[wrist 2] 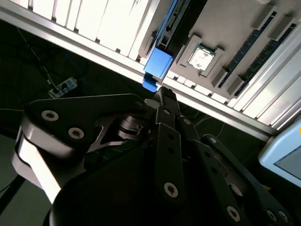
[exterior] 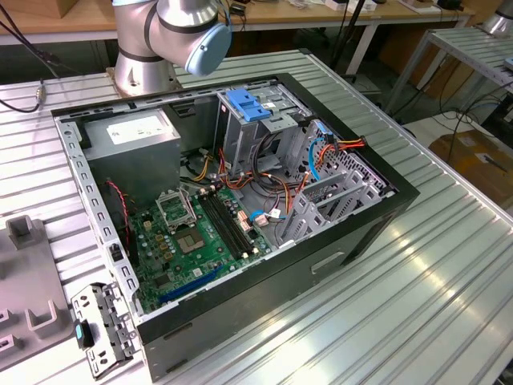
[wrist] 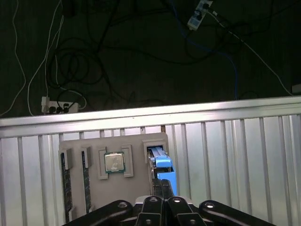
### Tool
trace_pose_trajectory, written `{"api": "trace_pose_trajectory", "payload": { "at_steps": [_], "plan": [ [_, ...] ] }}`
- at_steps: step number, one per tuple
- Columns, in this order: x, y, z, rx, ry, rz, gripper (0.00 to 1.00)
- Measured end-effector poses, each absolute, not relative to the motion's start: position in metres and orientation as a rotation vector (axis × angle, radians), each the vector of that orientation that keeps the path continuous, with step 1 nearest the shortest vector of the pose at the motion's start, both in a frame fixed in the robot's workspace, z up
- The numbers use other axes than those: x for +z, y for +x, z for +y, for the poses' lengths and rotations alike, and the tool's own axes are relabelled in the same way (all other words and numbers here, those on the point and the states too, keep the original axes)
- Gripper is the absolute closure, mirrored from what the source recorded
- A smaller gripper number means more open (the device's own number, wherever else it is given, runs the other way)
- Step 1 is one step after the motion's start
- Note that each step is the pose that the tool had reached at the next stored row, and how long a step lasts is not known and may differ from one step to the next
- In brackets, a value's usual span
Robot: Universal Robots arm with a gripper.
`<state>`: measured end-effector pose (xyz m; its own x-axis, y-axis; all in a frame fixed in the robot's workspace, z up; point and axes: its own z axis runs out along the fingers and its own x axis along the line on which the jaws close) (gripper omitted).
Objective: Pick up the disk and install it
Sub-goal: 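Pick up the disk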
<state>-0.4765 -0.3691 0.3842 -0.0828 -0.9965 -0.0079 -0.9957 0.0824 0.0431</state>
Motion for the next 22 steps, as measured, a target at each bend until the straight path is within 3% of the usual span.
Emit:
{"api": "trace_pose_trajectory", "payload": {
  "at_steps": [22],
  "plan": [
    [0.3842, -0.4765, -0.3691, -0.050, 2.500, -1.853, 0.89]
  ]
}}
